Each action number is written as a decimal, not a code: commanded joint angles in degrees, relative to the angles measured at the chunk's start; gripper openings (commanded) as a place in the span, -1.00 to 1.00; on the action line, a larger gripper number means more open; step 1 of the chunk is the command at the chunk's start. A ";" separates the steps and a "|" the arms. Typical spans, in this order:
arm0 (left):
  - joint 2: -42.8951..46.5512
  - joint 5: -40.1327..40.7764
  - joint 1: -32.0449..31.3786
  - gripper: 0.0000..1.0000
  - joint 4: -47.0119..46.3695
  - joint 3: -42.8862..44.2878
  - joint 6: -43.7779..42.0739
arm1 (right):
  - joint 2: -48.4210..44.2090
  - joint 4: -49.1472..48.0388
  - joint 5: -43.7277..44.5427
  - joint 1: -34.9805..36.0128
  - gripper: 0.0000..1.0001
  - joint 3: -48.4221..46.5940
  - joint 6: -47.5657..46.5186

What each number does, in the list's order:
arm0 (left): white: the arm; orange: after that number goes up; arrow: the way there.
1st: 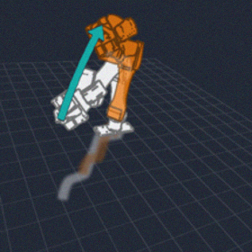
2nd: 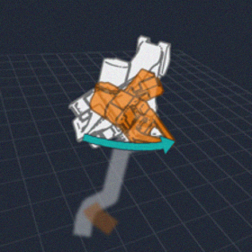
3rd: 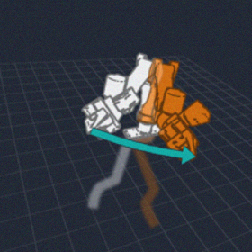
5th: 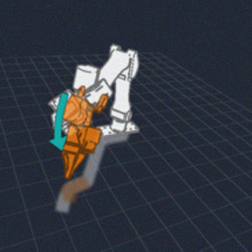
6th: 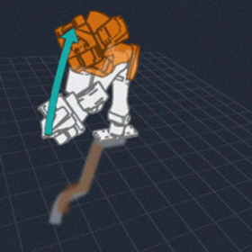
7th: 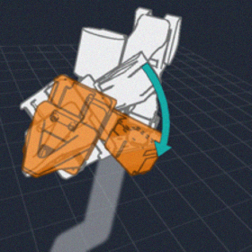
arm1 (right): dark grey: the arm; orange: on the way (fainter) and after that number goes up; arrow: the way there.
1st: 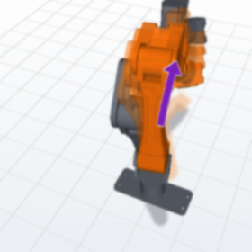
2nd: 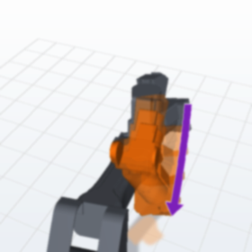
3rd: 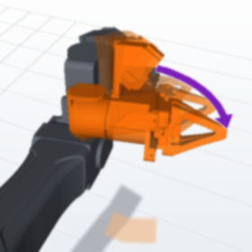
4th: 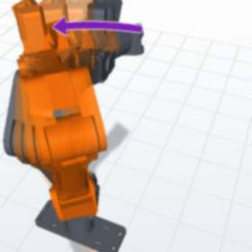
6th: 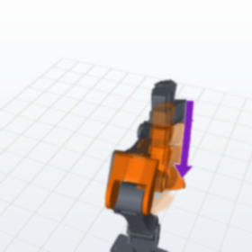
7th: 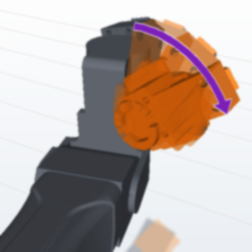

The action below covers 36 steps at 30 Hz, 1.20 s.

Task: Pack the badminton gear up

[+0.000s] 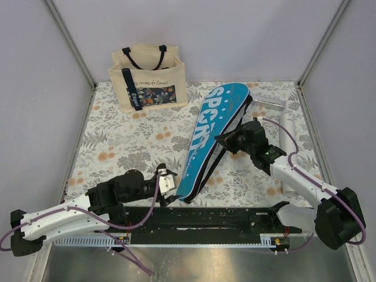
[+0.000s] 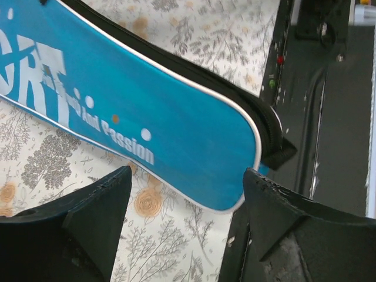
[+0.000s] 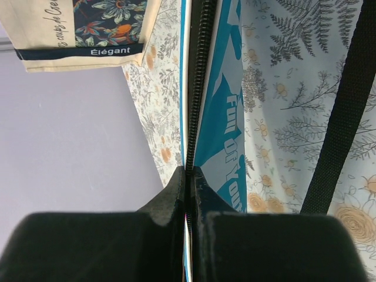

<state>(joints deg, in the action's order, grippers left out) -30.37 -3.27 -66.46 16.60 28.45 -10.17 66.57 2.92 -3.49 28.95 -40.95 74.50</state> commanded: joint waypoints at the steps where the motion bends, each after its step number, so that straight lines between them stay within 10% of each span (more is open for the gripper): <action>1: 2.41 -2.53 -0.78 0.60 5.71 2.84 -10.30 | -0.73 -4.23 1.90 0.32 -1.00 -4.31 4.07; 20: 0.76 -0.79 -1.04 0.63 3.79 0.82 -12.94 | 2.69 -15.65 -0.29 0.32 -1.00 -2.21 12.68; 36: -2.07 13.45 -1.04 0.22 2.29 2.31 -13.29 | 0.23 -19.70 -1.00 0.32 -1.00 2.98 16.11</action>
<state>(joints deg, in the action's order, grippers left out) -33.26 4.91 -67.31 21.98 28.49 -22.72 69.87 -8.88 -3.66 28.97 -38.26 87.88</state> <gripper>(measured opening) 0.667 0.030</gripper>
